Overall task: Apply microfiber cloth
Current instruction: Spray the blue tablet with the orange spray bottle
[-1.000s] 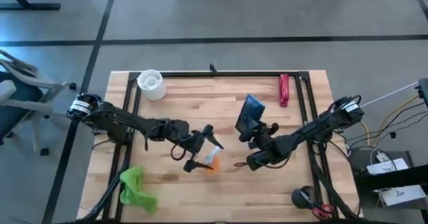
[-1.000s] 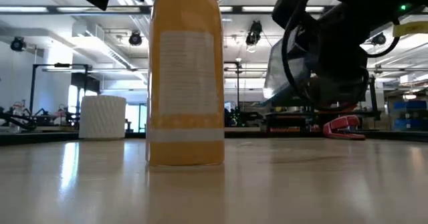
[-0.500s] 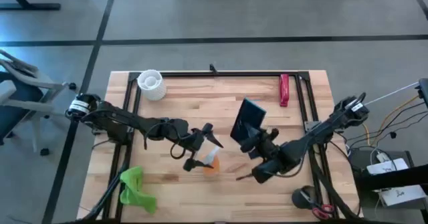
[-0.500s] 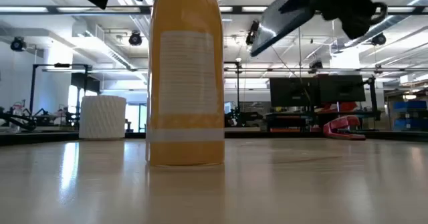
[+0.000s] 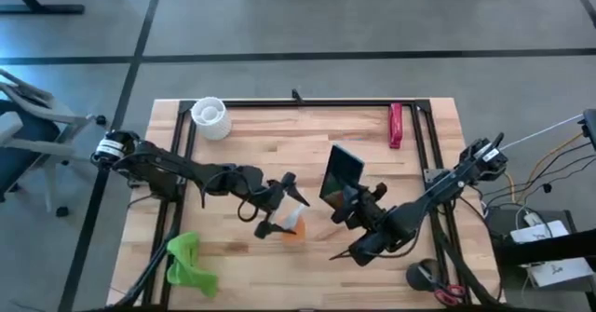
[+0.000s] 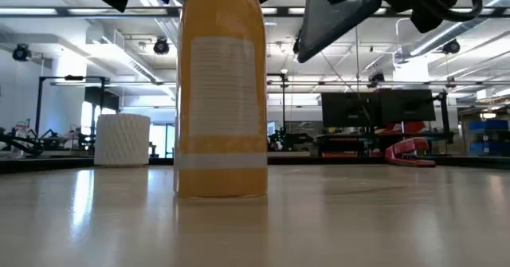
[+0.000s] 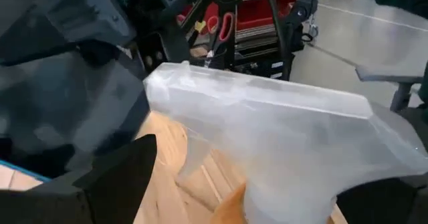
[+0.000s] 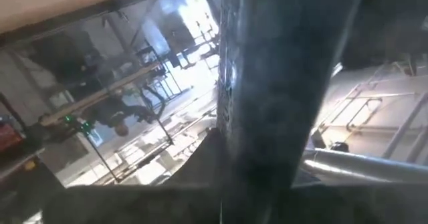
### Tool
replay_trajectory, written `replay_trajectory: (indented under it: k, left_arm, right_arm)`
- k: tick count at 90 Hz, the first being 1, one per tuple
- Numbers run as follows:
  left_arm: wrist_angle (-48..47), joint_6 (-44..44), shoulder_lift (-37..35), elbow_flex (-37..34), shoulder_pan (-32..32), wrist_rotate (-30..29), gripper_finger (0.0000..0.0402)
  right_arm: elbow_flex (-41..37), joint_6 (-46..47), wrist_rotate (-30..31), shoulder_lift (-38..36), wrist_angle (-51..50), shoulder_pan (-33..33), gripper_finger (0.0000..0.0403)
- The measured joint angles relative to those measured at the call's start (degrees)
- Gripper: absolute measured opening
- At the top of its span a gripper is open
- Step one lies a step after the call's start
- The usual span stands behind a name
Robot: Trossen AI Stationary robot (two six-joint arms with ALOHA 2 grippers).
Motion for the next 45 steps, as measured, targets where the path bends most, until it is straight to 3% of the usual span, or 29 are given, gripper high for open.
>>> replay_trajectory:
  k: [31,45]
  left_arm:
    - [0.4,1.0,0.0,0.0,0.0,0.0,0.0382]
    - [0.4,1.1,0.0,0.0,0.0,0.1,0.0327]
  right_arm:
    - [5.1,-0.1,-0.2,-0.1,-3.6,0.0,0.0008]
    - [5.4,-0.1,-0.4,-0.1,-4.2,0.0,0.0008]
